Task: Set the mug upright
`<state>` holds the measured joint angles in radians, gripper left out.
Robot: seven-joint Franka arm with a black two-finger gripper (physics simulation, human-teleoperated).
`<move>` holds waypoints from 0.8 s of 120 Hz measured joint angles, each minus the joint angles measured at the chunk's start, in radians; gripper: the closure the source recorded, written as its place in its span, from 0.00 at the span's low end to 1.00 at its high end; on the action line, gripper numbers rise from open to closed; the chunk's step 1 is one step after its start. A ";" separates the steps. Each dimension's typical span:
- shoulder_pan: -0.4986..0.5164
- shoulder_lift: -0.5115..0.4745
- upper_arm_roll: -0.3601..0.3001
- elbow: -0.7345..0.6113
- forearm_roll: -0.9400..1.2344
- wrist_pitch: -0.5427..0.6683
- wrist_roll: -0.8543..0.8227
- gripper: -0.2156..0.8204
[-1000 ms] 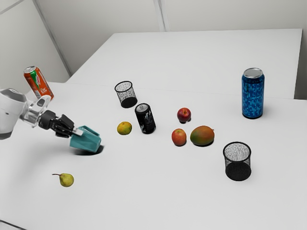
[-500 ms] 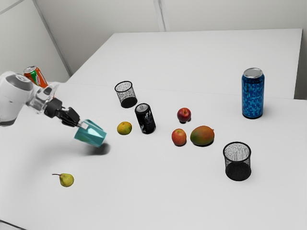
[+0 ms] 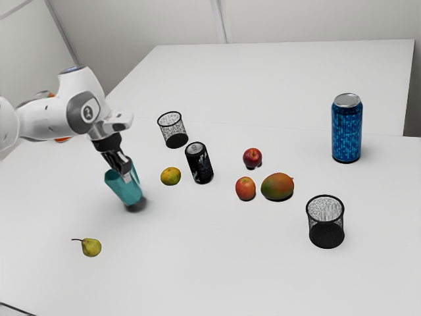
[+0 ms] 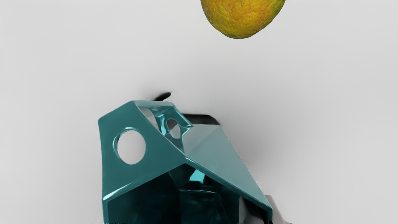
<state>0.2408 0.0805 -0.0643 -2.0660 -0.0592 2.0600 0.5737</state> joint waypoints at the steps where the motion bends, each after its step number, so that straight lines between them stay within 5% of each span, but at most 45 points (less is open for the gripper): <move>1: 0.001 0.000 -0.004 -0.001 0.008 0.004 -0.006 0.97; 46: -0.008 0.015 -0.040 -0.075 0.170 0.146 -0.234 0.95; 71: -0.017 0.003 -0.041 -0.077 0.172 0.172 -0.308 0.53; 96: -0.009 -0.077 -0.065 -0.008 0.151 0.130 -0.356 0.33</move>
<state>0.2313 0.0031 -0.1294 -2.0744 0.0919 2.1897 0.2174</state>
